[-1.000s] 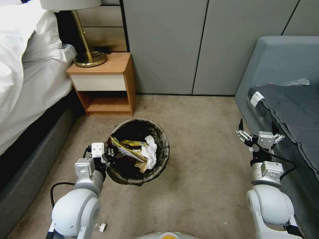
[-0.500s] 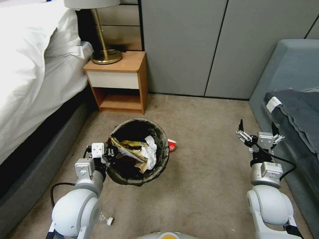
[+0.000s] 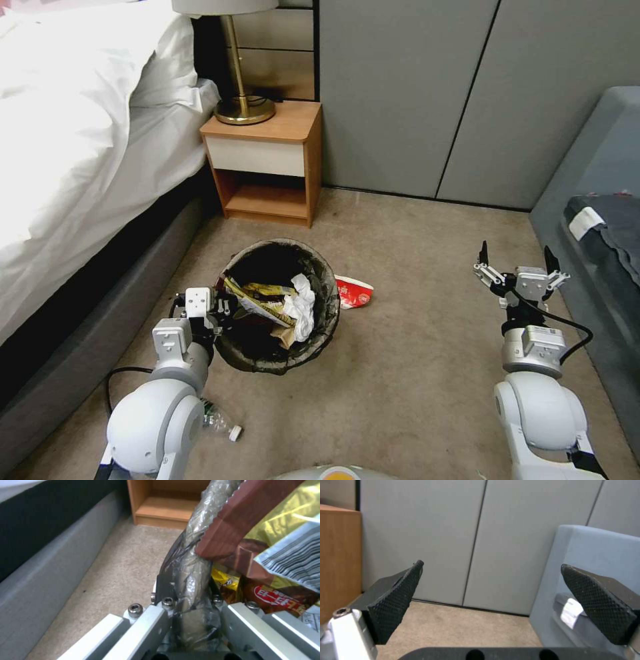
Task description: Pick up the trash bin, then pick up the garbage from the floor and place it into the trash bin.
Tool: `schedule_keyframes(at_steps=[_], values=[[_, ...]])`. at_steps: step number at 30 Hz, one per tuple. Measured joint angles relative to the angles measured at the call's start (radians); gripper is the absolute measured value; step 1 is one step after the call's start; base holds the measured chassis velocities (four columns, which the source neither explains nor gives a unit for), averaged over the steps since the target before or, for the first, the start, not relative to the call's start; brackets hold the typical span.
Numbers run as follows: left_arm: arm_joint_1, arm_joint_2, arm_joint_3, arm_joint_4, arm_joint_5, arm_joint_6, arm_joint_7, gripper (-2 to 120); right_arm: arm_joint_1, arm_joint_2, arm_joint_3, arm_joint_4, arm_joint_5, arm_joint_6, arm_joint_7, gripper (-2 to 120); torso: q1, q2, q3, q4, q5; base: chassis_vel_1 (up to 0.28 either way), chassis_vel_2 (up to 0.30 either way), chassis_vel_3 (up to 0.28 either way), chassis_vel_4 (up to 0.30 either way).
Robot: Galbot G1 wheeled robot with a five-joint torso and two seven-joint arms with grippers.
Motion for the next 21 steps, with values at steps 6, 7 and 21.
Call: schedule_keyframes(at_steps=[6, 7, 21], values=[[-0.001, -0.001, 0.0, 0.0, 0.0, 0.0, 0.0, 0, 0.001, -0.002, 0.0, -0.001, 0.001, 0.001, 0.0, 100, 0.0, 0.0, 0.0, 0.0001, 0.0, 0.032, 0.043, 0.035, 0.044], [-0.001, -0.002, 0.0, 0.0, 0.0, -0.001, 0.0, 0, 0.001, -0.003, -0.001, -0.001, 0.001, 0.0, 0.0, 100, 0.0, 0.0, 0.0, 0.0, 0.0001, 0.0, 0.0, 0.0, 0.0], [-0.002, -0.006, 0.0, 0.002, -0.001, -0.002, -0.001, 0, 0.002, -0.006, -0.001, 0.0, 0.005, -0.002, 0.003, 100, 0.0, 0.0, 0.0, 0.0, 0.0, 0.014, 0.014, 0.014, 0.018]])
